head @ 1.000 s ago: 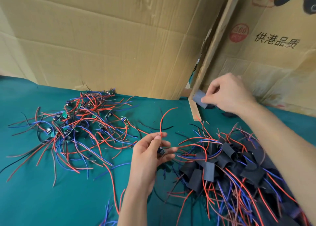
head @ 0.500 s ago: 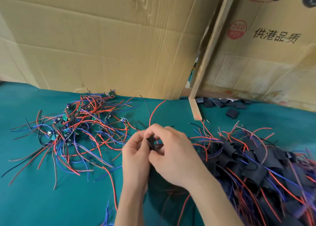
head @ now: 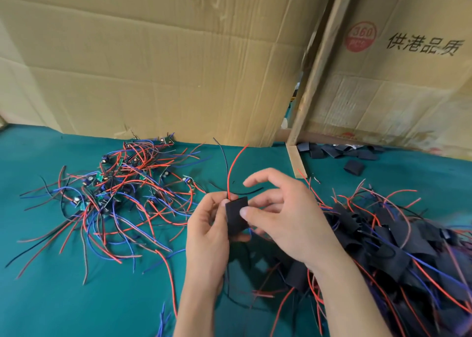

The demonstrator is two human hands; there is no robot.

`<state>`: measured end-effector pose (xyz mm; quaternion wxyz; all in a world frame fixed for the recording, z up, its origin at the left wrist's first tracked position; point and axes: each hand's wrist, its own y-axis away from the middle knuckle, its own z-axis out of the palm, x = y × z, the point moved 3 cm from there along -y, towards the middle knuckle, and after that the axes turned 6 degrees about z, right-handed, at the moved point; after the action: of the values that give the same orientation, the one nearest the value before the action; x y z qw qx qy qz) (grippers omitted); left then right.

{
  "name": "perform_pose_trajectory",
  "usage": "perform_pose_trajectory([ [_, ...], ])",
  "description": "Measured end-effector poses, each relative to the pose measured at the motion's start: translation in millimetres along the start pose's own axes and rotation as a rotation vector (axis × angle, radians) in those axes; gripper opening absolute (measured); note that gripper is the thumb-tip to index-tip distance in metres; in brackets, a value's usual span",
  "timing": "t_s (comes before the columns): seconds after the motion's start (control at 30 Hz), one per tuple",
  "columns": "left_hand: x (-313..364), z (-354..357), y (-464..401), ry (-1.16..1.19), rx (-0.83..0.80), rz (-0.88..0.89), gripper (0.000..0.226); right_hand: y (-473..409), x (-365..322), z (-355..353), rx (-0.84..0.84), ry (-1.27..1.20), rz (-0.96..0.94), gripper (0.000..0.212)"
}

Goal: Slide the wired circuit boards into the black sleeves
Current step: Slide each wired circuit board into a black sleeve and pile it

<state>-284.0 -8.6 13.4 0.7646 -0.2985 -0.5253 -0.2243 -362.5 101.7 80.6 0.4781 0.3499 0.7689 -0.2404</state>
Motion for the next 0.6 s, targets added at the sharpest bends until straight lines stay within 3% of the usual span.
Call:
perform_pose_trajectory([
  [0.27,5.4,3.3,1.6,-0.021,0.059,0.041,0.021,0.9,-4.6,12.8,-0.041,-0.004,-0.022,0.025],
  [0.37,6.5,5.0,3.0,-0.033,0.029,0.025,0.021,-0.9,-6.1,-2.4,0.163,-0.100,-0.082,0.021],
  [0.5,7.1,7.4,4.2,-0.013,-0.057,-0.008,0.020,-2.0,1.9,-31.9,0.535,-0.579,-0.059,0.014],
  [0.6,6.1,9.4,6.3,-0.012,-0.127,-0.032,0.021,-0.4,5.9,-36.4,0.636,-0.861,-0.006,0.011],
])
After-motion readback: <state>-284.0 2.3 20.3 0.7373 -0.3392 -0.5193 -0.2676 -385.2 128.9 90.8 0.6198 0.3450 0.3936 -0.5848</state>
